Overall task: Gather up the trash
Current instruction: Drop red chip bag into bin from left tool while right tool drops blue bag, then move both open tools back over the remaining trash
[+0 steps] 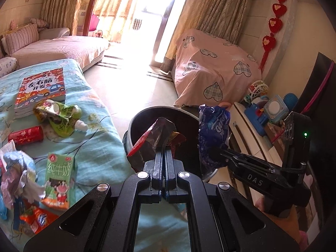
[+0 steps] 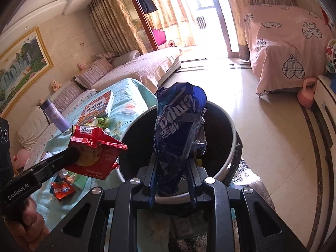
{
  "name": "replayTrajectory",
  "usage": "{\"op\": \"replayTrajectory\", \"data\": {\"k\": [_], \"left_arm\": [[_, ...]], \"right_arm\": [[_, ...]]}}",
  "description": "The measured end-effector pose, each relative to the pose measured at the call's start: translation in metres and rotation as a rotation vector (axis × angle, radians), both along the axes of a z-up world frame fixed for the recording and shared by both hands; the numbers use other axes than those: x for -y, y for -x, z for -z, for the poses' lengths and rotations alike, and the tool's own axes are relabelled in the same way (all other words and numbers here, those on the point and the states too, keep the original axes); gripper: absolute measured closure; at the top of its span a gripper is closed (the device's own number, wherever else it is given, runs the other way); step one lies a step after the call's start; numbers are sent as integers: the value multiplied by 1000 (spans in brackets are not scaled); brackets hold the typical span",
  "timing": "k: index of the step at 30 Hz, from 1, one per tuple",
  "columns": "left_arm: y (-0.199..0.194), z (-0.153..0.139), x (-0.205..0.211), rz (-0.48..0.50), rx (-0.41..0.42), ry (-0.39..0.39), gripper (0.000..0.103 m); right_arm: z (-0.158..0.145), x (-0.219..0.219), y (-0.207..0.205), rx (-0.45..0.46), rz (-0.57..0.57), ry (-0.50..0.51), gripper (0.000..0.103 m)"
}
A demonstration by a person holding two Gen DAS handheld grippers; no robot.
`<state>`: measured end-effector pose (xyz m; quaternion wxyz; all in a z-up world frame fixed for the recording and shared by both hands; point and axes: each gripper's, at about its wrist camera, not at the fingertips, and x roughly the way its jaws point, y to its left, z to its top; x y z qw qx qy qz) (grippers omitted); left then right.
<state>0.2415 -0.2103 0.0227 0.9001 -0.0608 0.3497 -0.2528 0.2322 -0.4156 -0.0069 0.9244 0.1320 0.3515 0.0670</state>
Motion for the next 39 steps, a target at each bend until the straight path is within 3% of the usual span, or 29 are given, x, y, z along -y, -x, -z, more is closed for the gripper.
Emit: {"op": "replayTrajectory", "data": {"k": [9,11,13,15,16,21,29,39], "left_arm": [[-29,11,21,5,-61,6,102],[-33,15,24,6,-77,0,97],[-35,17,26,4,-91,-12,69],[-32,18,23,-11,-77,-9,58],[-30,18,22,-14,-75,-11,58],[-17,24,6,-29,-88,-8,58],[25,33,-37,-77,-94,-12,56],[71,43,-108,-169,-88,-36,56]], "right_arm": [[7,8,-16,-42,-6,16,75],[10,10,-18,-55,-9,16,74],[12,12,-20,-69,-14,7,63],[12,16,-18,-70,-11,-3,51],[12,18,-17,-67,-8,-8,43],[9,23,-7,-46,13,-34,39],[2,6,24,36,31,-79,7],[8,-43,49,36,-23,-120,5]]}}
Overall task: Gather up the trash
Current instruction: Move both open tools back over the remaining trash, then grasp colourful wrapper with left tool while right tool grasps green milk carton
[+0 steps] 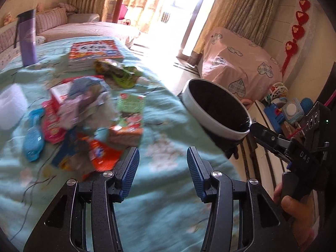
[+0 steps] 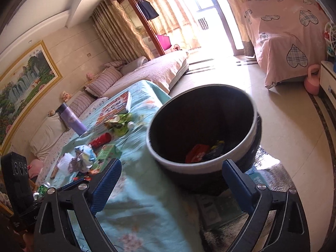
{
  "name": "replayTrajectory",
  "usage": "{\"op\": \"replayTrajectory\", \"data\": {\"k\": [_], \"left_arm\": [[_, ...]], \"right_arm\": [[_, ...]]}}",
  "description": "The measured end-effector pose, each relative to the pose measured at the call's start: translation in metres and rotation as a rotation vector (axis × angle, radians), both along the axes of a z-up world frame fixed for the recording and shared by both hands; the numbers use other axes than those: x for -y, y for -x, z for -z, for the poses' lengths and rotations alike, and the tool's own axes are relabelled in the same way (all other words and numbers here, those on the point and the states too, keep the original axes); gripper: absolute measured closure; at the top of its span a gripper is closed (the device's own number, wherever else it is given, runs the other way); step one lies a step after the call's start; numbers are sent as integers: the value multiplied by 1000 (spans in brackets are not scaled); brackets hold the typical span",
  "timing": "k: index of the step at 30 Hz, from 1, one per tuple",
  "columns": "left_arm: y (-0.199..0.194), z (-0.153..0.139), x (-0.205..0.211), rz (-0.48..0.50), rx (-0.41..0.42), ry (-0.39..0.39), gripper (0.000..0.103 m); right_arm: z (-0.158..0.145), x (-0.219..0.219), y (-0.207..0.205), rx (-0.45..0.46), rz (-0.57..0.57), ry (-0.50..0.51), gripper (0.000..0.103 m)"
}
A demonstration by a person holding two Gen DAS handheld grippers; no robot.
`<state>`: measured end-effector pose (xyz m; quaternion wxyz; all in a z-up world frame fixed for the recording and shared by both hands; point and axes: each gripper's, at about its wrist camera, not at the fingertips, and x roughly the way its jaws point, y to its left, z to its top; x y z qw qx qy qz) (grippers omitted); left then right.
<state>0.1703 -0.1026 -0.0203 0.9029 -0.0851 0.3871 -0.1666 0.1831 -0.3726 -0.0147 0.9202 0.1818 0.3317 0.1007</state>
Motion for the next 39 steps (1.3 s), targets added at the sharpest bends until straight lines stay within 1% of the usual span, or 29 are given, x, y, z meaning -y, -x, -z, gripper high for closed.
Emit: {"op": "replayTrajectory", "data": {"k": [6,11,17,24,29,30,34,36,39], "left_arm": [[22,6,-44,-75,-5,10,56],[31,13,-75,-140,-22,18,56],[34,22,-106,-215,-53,21,56],[30,27,-130,-264,-75,22,56],[25,27,-135,-253,-89,41,56],[24,27,-135,-248,-88,44,56],[15,24,-128,-205,-82,52,56],[7,24,-123,-174,-87,36,56],[-7,26,-116,-140,-89,22,56]], "right_arm": [[9,-33,7,-18,-49,9,5],[14,-64,8,-44,-105,20,5],[16,-95,7,-50,-161,44,5],[20,-123,-2,-61,-209,62,6],[22,-136,-12,-62,-229,66,6],[22,-137,-14,-62,-230,66,7],[22,-139,-28,-76,-239,56,17],[22,-143,-37,-84,-250,56,20],[22,-154,-50,-93,-273,73,20]]}}
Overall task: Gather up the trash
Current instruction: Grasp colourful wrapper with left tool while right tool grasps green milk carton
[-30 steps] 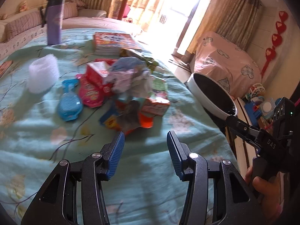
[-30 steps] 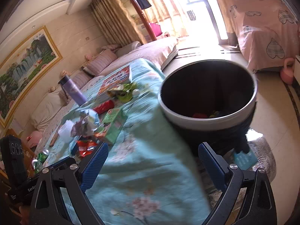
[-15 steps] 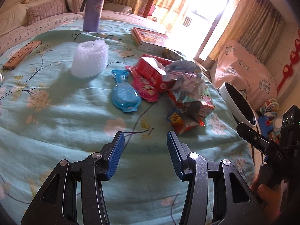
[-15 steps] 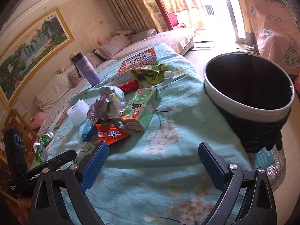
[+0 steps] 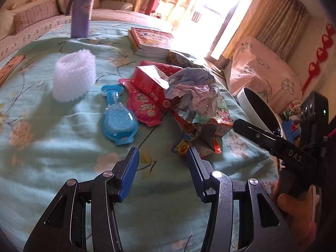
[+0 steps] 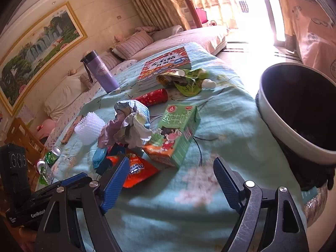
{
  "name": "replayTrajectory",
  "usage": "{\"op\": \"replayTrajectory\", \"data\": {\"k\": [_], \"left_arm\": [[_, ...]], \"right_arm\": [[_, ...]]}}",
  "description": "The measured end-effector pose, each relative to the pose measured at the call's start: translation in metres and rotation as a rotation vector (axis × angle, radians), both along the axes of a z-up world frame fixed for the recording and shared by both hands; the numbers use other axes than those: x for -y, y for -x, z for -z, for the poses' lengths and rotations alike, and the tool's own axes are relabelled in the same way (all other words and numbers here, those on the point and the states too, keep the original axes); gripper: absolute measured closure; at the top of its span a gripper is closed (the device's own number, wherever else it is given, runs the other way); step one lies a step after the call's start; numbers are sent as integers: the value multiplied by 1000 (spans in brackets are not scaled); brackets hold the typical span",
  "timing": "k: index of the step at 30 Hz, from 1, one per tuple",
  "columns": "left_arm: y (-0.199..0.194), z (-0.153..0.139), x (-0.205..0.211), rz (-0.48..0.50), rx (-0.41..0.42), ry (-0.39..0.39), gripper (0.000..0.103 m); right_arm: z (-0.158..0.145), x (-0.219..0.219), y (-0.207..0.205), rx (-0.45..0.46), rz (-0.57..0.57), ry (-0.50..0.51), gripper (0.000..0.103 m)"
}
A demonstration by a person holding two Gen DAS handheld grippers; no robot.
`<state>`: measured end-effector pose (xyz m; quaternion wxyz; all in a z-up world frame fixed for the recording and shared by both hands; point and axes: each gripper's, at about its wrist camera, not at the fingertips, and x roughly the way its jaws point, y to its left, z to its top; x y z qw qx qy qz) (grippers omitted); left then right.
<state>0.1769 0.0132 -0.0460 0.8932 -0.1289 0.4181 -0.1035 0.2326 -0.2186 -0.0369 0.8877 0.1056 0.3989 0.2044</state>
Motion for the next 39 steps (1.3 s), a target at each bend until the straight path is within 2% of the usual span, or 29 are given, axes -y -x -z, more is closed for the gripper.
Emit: {"op": "replayTrajectory", "data": {"k": [5,7,14,22,35,38,39], "left_arm": [[-24,9,12,75,-20,-10,57],[-31,14,16,111,-32,-7,82],[-23,12,8,124,-17,19,83],[-11,8,-3,77,-5,25,84],[-1,4,30,125,-1,18,84],[1,3,38,133,0,6,84],[1,2,39,133,-1,5,84]], "right_arm": [[5,-12,-16,-16,-30,15,23],[7,-15,-20,-24,-33,18,26],[16,-26,-37,-49,-47,46,30],[16,-29,-35,-32,-34,111,47],[8,36,24,-15,29,95,49],[12,46,22,-57,41,62,45],[13,48,19,-67,47,50,40]]}}
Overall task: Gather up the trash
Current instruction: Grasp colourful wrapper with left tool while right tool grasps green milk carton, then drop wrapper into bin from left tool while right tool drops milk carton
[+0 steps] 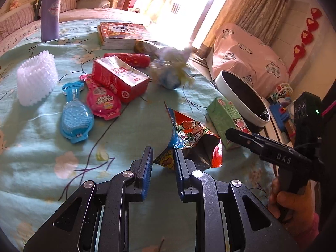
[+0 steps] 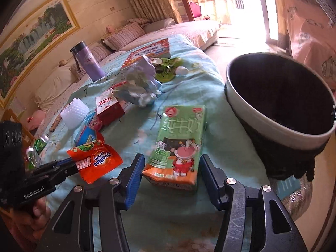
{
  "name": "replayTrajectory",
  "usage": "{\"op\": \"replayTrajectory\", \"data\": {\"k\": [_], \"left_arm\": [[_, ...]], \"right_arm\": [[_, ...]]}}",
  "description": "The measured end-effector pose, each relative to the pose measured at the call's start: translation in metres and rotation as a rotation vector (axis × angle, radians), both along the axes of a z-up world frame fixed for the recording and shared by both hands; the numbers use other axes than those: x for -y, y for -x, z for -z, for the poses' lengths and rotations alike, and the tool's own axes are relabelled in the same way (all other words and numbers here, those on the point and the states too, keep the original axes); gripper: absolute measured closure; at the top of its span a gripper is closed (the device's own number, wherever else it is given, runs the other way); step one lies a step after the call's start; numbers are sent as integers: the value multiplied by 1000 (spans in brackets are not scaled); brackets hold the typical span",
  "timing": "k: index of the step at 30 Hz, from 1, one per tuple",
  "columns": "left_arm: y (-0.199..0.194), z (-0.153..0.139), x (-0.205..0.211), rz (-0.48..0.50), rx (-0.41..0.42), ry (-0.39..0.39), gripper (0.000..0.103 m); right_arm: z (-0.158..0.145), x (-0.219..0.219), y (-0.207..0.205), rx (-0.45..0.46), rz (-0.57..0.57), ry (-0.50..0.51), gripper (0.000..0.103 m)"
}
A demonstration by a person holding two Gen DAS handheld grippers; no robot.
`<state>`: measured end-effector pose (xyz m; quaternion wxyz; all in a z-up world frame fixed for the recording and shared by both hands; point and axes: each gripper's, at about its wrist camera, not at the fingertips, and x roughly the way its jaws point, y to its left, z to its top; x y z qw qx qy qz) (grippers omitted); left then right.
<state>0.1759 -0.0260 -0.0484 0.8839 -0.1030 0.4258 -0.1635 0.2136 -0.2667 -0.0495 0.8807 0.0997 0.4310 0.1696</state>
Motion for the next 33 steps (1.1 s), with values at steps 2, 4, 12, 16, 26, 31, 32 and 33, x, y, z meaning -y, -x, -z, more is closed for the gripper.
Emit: {"op": "replayTrajectory", "data": {"k": [2,4,12,16,26,31,32,33], "left_arm": [[1,-1,1,-3,2,-6,84],[0,-2,1,-9,4,-13,84],[1,-9,10,-14,16,-31,84],[-2,-14,28,18,25,-27,84],[-20,-33,88,109,57,-27,84],[-37,-39,115,142,58,-40,84],[-40,-40,119,147,58,-41,84],[-43,-41,124,153,59,-42,84]], "right_arm": [[-1,-2,-5,8,13,-1,37],[-2,-7,-9,21,17,13,33],[-3,1,-2,55,26,14,53],[-17,25,11,93,63,-26,53],[-44,91,20,155,173,-53,53],[-47,115,14,161,212,-50,53],[-46,119,12,159,219,-51,53],[-46,123,10,157,224,-51,53]]}}
